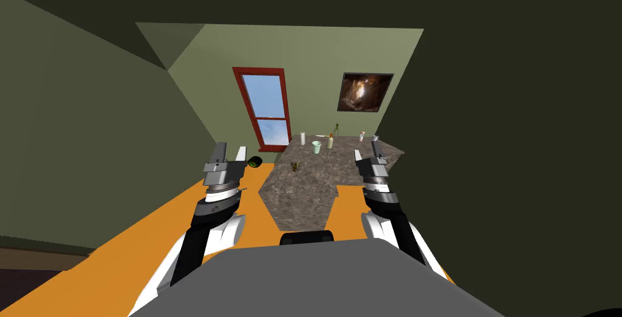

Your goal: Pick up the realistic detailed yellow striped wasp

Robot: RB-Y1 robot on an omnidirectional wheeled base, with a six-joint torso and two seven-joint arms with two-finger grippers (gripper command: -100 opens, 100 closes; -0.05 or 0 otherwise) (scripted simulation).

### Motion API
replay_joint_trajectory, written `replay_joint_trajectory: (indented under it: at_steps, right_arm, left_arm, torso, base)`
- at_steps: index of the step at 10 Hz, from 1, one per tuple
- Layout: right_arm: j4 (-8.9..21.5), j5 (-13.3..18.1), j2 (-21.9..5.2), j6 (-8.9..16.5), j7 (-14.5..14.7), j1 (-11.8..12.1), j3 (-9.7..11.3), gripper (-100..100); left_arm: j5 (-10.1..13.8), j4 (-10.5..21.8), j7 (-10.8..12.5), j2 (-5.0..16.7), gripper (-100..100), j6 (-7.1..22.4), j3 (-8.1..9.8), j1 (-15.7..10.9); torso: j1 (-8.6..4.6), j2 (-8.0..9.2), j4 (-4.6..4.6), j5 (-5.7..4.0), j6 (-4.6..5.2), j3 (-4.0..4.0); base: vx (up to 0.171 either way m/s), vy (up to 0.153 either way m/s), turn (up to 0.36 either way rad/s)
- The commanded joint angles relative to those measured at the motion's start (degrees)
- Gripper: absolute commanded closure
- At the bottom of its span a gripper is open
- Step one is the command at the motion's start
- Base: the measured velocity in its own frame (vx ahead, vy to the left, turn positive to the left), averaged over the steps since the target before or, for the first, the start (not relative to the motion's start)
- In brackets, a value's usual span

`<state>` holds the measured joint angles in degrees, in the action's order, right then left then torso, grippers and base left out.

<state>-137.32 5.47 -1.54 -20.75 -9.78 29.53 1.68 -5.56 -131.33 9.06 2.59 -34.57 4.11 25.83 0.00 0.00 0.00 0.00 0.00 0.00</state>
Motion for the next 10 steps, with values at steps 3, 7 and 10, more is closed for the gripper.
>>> replay_joint_trajectory:
  at_steps: [3,7,10]
  right_arm:
    - [0.0,0.0,0.01,0.0,0.0,0.0,0.01,0]
    - [0.0,0.0,0.01,0.0,0.0,0.0,0.01,0]
    - [0.0,0.0,0.01,0.0,0.0,0.0,0.01,0]
  left_arm:
    - [-1.84,4.26,4.7,2.68,-100,4.95,1.91,-4.69]
    - [-3.82,9.38,9.59,4.46,-100,10.3,3.86,-9.68]
    - [-5.45,13.85,13.54,5.67,-100,14.73,5.41,-13.76]
  torso:
    - [-0.53,0.03,0.0,-0.11,0.02,0.01]
    - [-0.41,0.13,0.03,-0.1,0.0,0.08]
    - [-0.4,0.1,0.02,-0.1,0.0,0.06]
  base:
    - [-0.026,-0.14,-0.029]
    - [-0.046,-0.123,-0.016]
    - [-0.026,-0.109,-0.019]
